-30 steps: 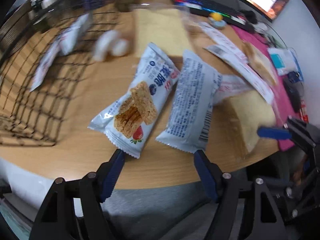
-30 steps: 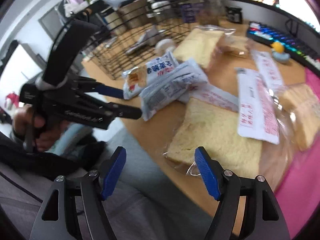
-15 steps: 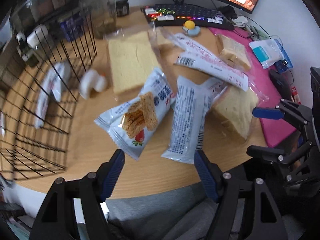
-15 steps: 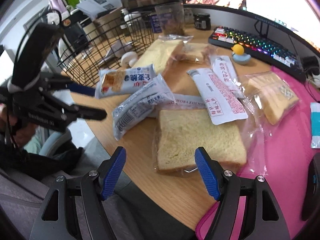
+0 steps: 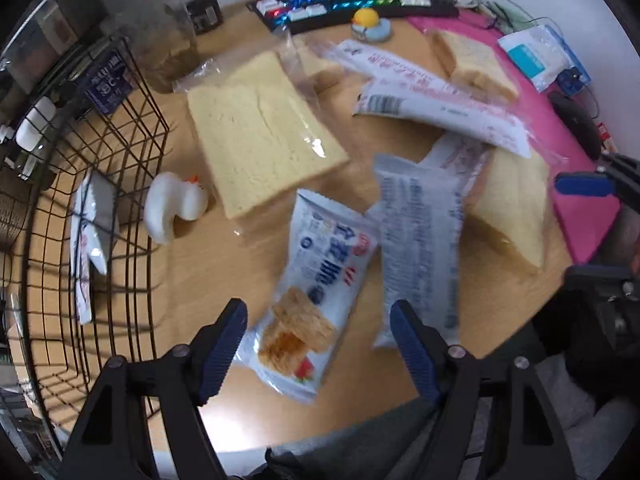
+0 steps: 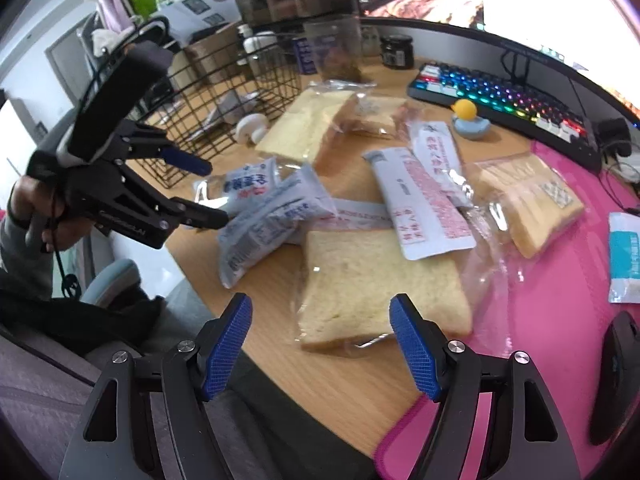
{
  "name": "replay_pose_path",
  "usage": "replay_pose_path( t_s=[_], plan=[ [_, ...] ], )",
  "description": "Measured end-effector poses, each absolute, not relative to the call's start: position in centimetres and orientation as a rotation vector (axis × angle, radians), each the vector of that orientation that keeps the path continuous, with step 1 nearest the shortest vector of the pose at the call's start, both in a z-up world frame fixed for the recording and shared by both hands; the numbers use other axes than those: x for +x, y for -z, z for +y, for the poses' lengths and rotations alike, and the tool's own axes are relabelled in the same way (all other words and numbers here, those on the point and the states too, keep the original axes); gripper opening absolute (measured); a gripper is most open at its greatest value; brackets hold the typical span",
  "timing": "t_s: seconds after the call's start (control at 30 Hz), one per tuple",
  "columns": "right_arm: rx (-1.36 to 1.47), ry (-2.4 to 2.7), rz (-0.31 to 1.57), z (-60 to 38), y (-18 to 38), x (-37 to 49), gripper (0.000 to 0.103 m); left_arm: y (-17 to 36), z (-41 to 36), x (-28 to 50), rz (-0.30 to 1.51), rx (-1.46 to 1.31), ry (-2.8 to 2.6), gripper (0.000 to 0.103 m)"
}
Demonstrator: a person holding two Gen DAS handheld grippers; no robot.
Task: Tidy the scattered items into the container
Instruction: 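Grasp the blue-white biscuit packet with the left gripper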
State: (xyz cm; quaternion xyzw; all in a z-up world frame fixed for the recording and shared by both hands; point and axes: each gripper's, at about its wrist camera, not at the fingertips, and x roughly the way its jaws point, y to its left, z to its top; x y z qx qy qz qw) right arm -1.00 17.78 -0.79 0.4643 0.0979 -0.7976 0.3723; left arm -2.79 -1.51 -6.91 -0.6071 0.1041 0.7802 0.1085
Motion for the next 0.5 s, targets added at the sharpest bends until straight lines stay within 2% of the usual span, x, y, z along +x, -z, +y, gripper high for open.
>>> replay_pose_path(
  t_s=[0.33,0.4,0.5],
  plan=[
    [1.195,2.085,0.287,17.4,0.7,-4.2,0.073,8.6,-2.8,-3.9,0.212,-1.764,-2.265,0.077],
    [1.192,2.093,0.327,17.1,0.7,-5.3,0.072,8.5,-3.0,-3.9,0.190,-1.750,-2.278,0.074],
    [1.200,2.096,0.363,16.7,1.0,-7.0,0.072,8.2,-3.2,-4.0,0.185,-1.737,-2.284,0.057]
  ],
)
